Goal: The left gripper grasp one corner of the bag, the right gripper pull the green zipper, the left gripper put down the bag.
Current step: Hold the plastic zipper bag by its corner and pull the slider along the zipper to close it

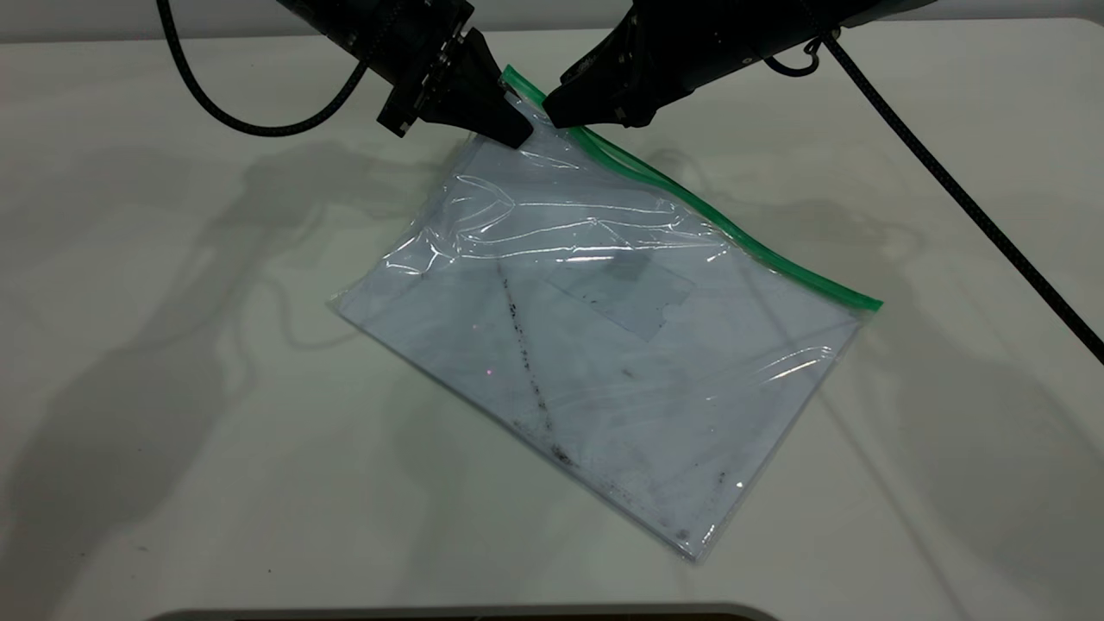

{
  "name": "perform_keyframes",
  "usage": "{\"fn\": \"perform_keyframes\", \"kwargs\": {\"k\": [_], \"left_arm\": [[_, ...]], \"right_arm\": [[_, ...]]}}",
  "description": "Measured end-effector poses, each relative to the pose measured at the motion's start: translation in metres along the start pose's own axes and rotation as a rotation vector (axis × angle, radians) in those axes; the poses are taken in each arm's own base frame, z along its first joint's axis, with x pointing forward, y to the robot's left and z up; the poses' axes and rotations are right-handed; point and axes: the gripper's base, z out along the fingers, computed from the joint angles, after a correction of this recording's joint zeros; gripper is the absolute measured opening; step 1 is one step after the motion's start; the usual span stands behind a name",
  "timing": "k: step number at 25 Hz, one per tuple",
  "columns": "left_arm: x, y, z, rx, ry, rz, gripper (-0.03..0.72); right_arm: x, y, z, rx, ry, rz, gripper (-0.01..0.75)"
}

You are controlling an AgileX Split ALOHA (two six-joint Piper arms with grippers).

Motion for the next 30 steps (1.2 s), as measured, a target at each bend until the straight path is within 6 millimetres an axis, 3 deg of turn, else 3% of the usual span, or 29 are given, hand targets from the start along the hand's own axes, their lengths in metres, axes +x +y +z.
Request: {"fn": "perform_keyframes", "kwargs": {"k": [12, 15, 18, 20, 30], "left_arm": [[-0.003, 0.001, 0.0, -0.009, -0.028, 0.0, 0.053], [-0.003, 0.001, 0.0, -0.009, -0.028, 0.0, 0.053], [-0.003, 0.001, 0.0, -0.013, -0.026, 0.0, 0.053], [-0.002, 0.001, 0.0, -0.014, -0.026, 0.0, 0.053], [0.001, 0.007, -0.013, -0.071, -0.106, -0.042, 0.053]], "right_arm": [[0.005, -0.002, 0.003, 0.012, 0.013, 0.005, 0.339], [0.005, -0.002, 0.003, 0.012, 0.013, 0.005, 0.248], [0.006, -0.001, 0.003, -0.002, 0.024, -0.014, 0.09], [0.007, 0.001, 0.003, -0.015, 0.037, -0.035, 0.035], [0.011, -0.007, -0.001, 0.026, 0.065, -0.046, 0.033]]}}
